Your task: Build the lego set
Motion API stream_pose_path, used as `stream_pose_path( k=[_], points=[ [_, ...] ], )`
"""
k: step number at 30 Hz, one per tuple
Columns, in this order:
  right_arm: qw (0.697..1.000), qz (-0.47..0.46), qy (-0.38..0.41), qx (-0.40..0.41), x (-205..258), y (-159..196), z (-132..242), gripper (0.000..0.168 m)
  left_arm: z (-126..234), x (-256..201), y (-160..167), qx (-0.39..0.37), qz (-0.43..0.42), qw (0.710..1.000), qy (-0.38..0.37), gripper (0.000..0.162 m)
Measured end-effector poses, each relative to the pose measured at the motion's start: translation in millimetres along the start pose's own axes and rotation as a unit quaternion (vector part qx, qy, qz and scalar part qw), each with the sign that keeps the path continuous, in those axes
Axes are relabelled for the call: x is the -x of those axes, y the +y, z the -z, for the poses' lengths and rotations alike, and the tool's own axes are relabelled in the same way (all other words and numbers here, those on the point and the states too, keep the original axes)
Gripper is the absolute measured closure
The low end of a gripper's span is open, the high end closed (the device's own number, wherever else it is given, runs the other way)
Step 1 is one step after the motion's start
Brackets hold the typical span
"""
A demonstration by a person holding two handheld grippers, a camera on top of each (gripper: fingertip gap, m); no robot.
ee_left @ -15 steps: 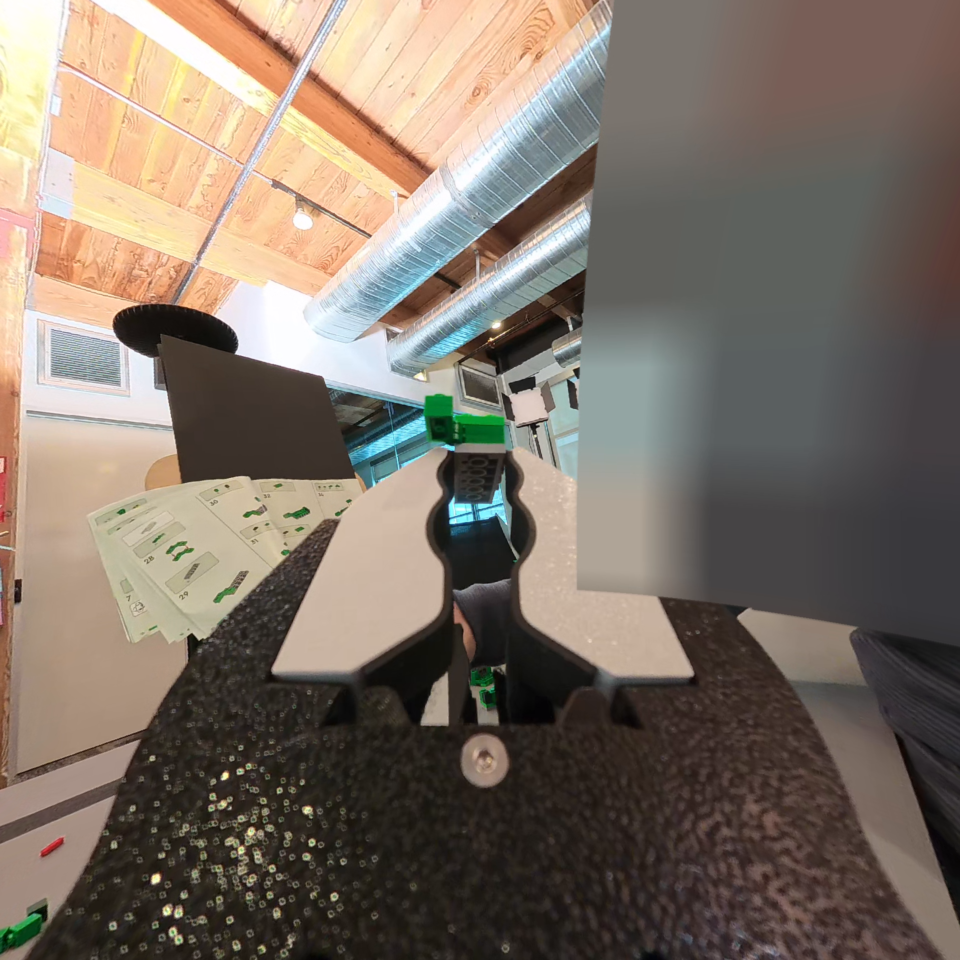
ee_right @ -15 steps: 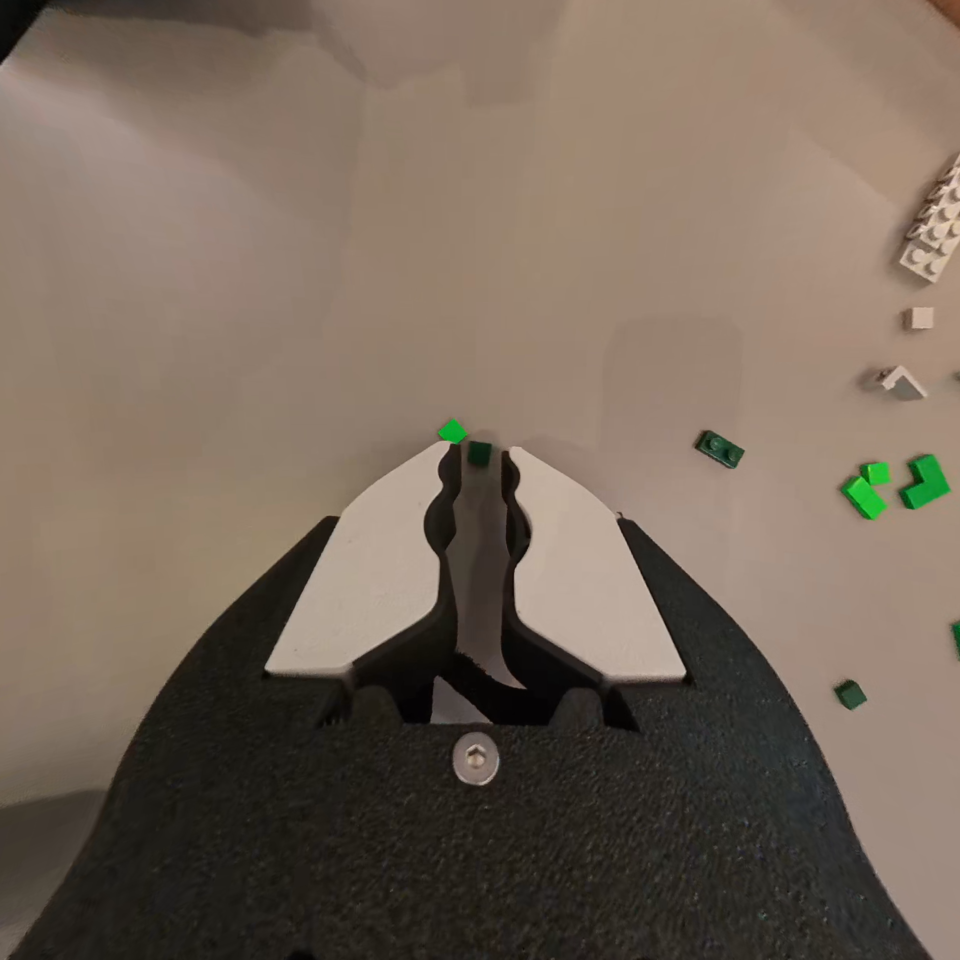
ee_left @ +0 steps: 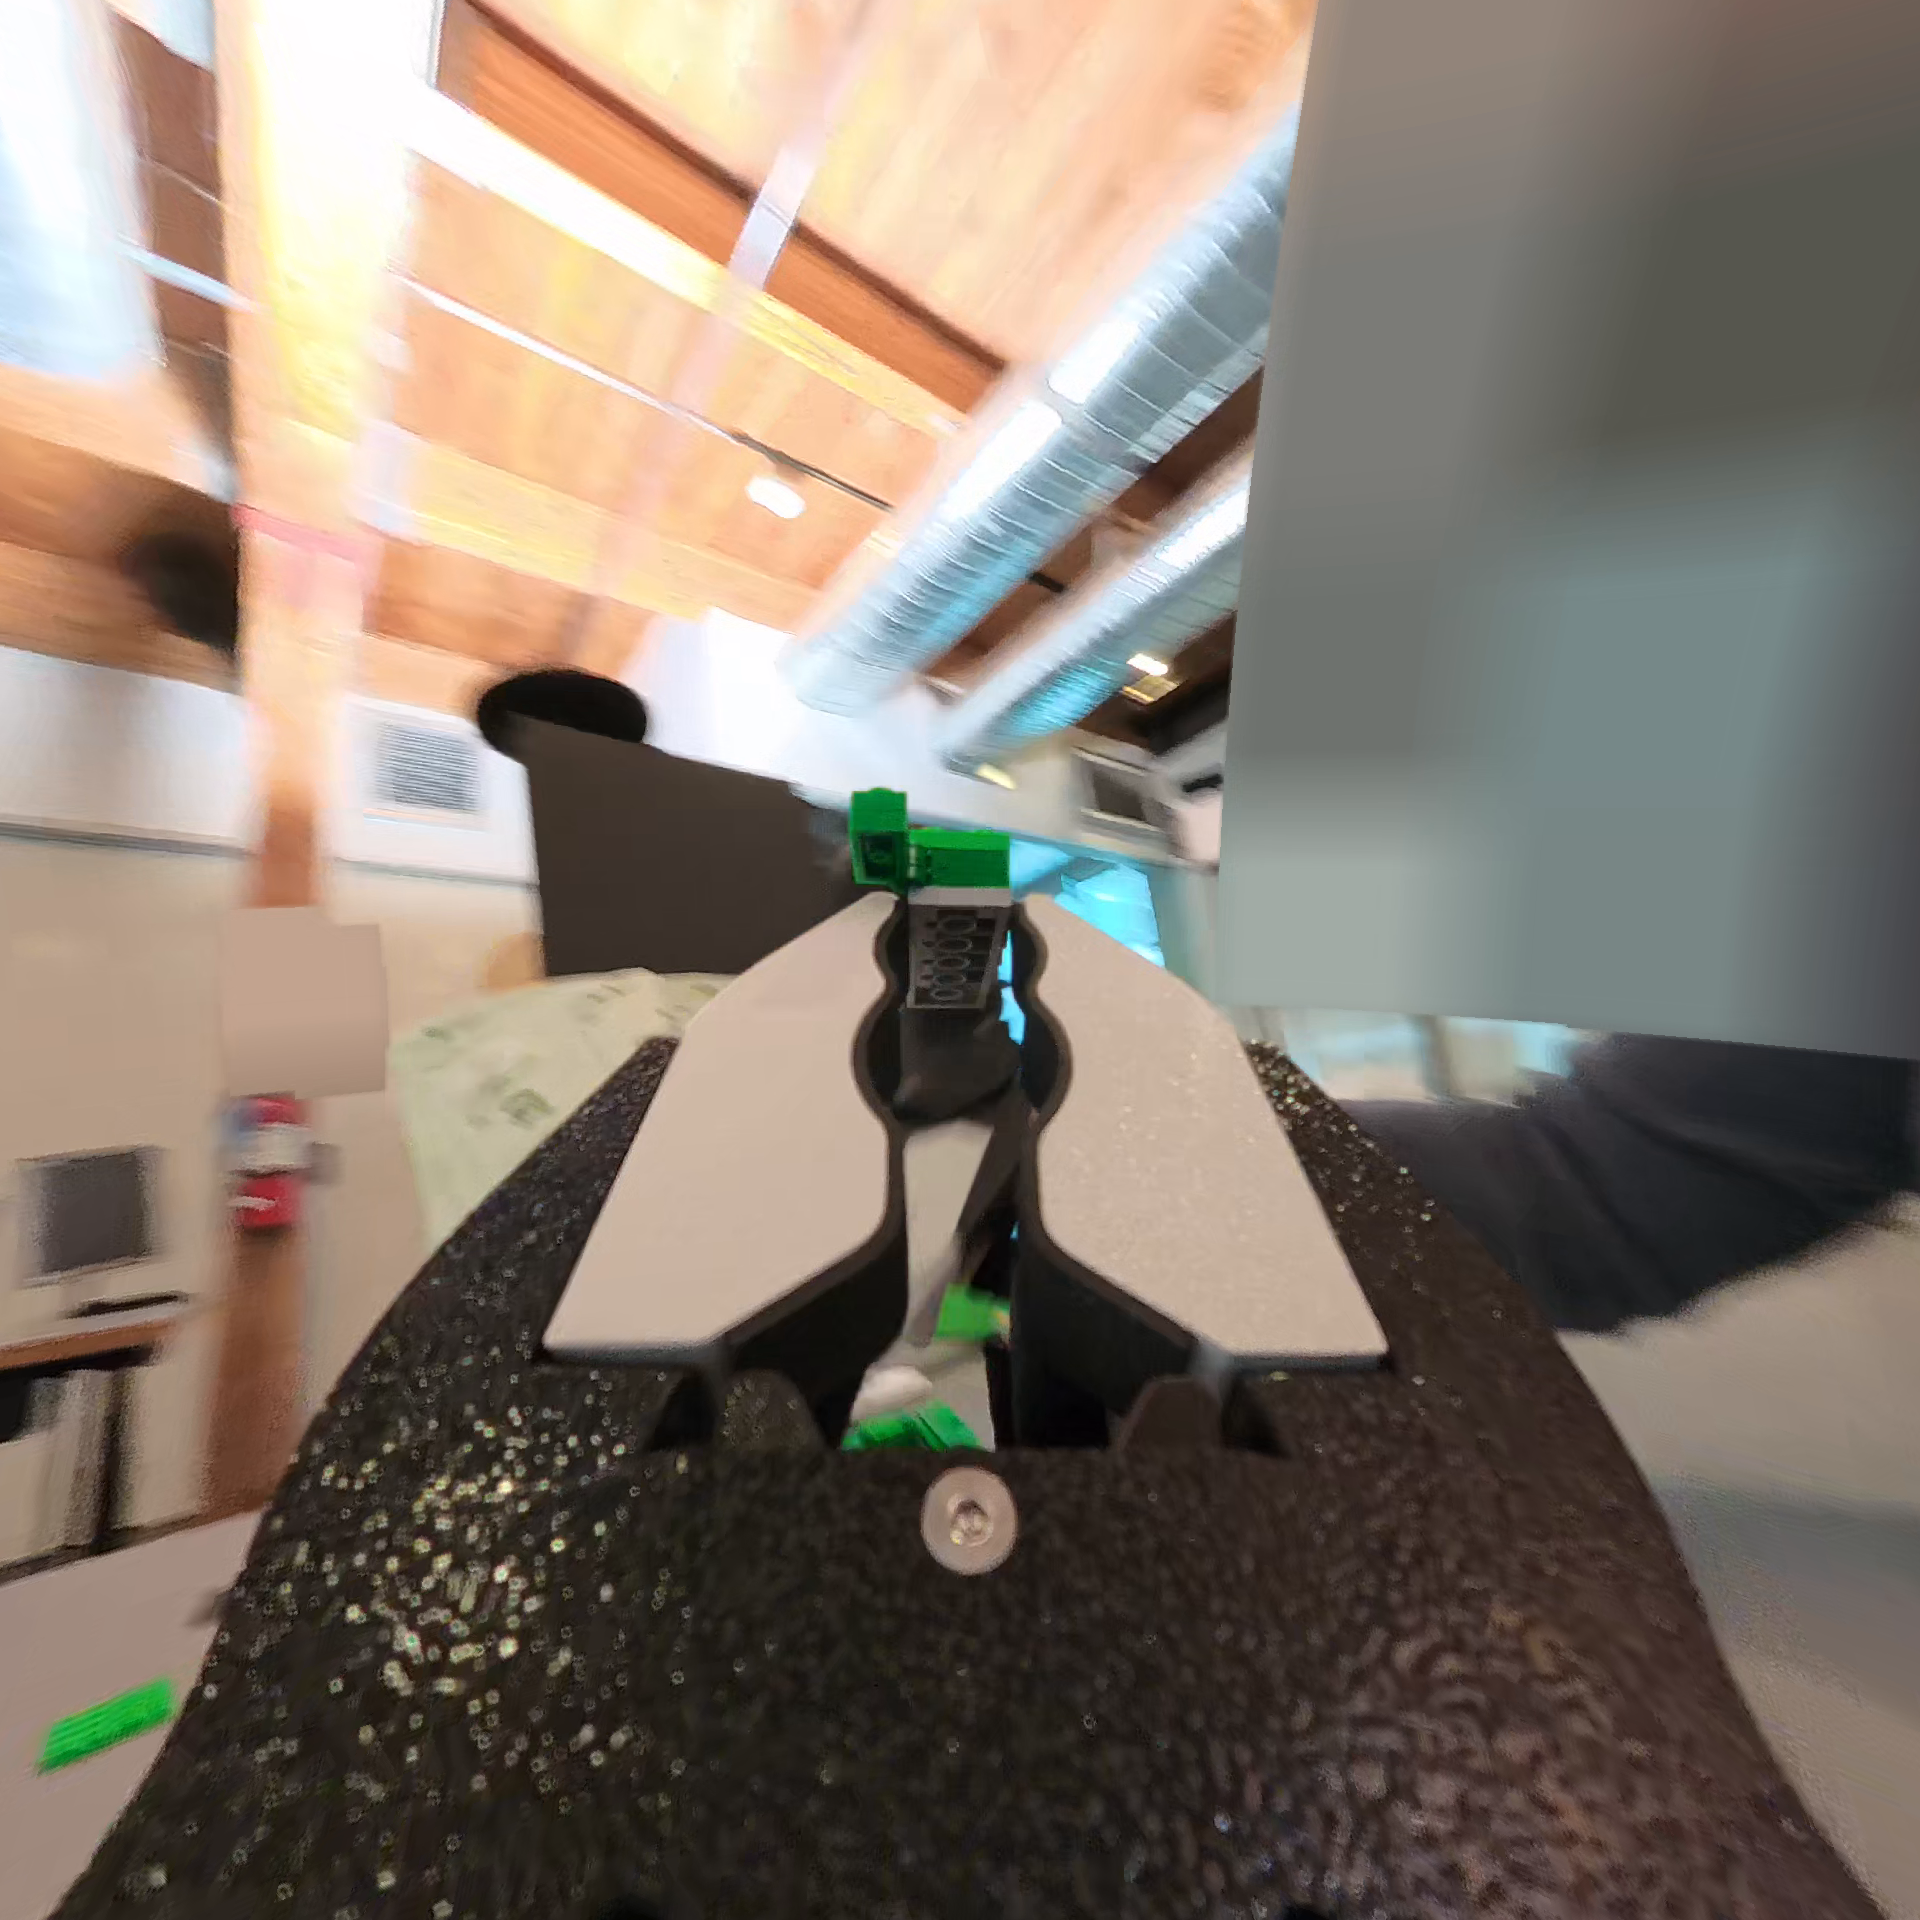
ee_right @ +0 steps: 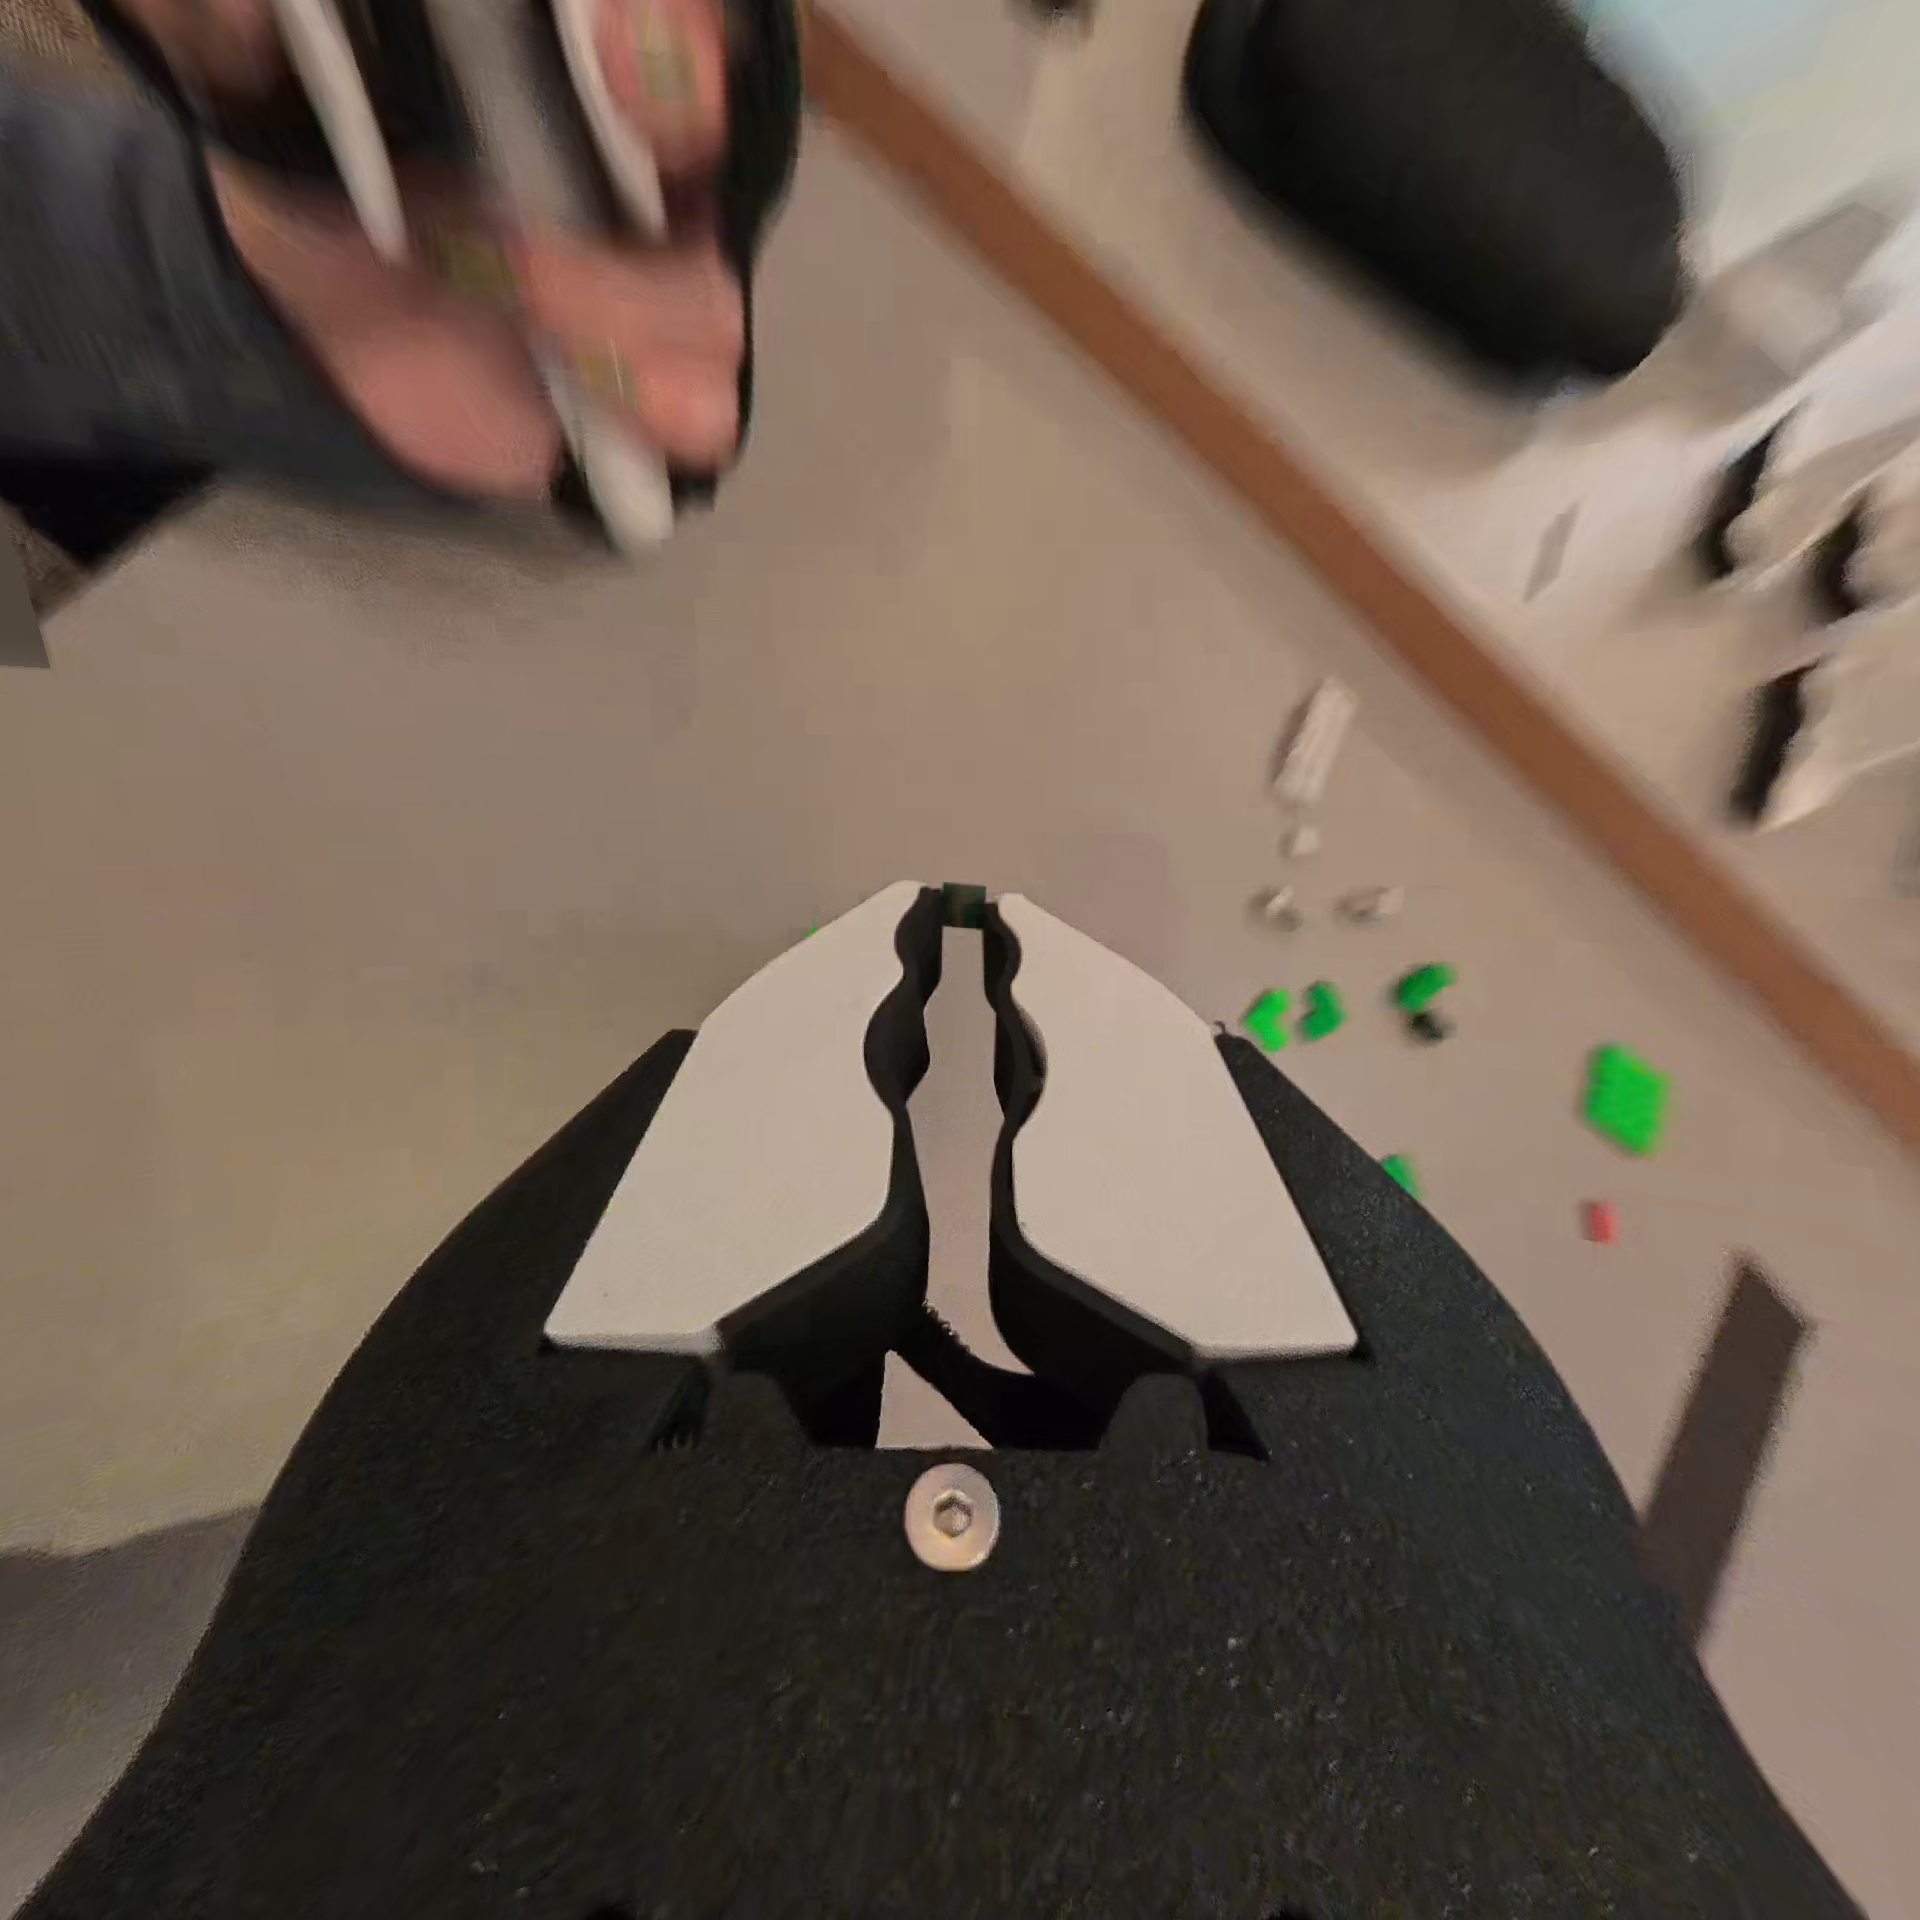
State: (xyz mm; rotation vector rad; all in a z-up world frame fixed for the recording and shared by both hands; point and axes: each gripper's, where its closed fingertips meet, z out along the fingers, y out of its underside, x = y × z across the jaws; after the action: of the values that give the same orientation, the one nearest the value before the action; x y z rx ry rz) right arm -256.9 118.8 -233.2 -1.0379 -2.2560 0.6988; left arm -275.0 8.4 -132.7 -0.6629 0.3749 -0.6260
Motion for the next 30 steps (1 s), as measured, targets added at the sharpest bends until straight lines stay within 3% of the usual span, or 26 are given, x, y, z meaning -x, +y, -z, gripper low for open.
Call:
stream_pose_path(
  k=[1, 5, 9, 18, 30],
  points=[
    [0.999, 0.014, 0.014, -0.025, -3.9, -19.0, 16.4, 0.161, -6.8, -1.1, 2.9, -0.011, -0.009, 1.0, -0.019, 0.144],
    [0.994, 0.069, 0.019, -0.081, -0.9, -77.7, 73.0, 0.162, -36.3, -17.8, 28.3, 0.0, -0.032, 0.998, -0.051, 0.144],
    [0.989, 0.083, -0.077, -0.095, 33.9, -107.9, 102.5, 0.161, -50.7, -27.5, 42.6, 0.019, -0.033, 0.997, -0.06, 0.144],
    [0.983, 0.127, -0.13, 0.028, 69.6, -95.8, 85.9, 0.161, -52.2, -36.4, 54.1, 0.029, -0.024, 0.998, -0.048, 0.145],
    [0.98, 0.135, -0.132, 0.068, 74.0, -92.4, 80.2, 0.161, -53.2, -38.6, 54.7, 0.031, -0.023, 0.998, -0.039, 0.144]
  ],
)
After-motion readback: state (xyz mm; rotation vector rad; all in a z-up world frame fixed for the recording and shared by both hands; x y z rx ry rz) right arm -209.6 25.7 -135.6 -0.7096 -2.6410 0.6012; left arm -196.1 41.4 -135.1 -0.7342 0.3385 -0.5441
